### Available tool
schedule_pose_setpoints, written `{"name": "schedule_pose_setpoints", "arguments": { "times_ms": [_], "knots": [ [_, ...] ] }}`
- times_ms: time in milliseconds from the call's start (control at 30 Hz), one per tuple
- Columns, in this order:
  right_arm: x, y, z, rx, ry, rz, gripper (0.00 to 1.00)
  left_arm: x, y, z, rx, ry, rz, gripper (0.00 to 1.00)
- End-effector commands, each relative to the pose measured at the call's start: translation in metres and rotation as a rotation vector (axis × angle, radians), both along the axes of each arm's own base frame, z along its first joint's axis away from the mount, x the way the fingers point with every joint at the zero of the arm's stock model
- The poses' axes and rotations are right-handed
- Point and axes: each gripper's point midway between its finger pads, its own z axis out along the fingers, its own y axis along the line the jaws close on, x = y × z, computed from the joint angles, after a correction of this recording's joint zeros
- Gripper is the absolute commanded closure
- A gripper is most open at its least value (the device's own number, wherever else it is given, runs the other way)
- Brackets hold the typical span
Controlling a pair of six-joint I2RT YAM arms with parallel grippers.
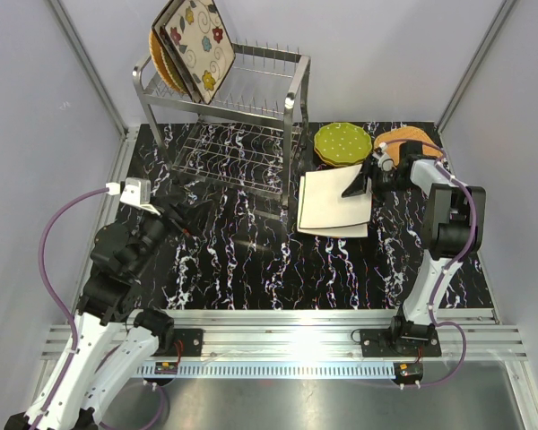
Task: Unload the plates from the dish rack
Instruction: Place the plate on the table
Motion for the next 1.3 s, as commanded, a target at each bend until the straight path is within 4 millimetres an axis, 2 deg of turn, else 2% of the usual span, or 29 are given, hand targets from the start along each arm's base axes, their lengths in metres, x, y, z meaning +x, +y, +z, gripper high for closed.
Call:
{"name": "schedule_pose_setpoints", "arguments": {
  "times_ms": [0,300,1267],
  "knots": [
    [0.012,-0.003,0.016,-0.016,-0.079,0.035,0.28,0.002,0.003,0.008,-0.017,-0.038,0.020,0.01],
    [0.010,-0.010,0.003,-0.081,-0.071,0.064,0.27,0.003,0.002,0.009,-0.017,-0.039,0.017,0.01],
    [0.002,-0.031,-0.007,-0.238,-0.098,0.127,0.24,0.004,0.002,0.005,-0.018,-0.037,0.020,0.01]
  ]
}}
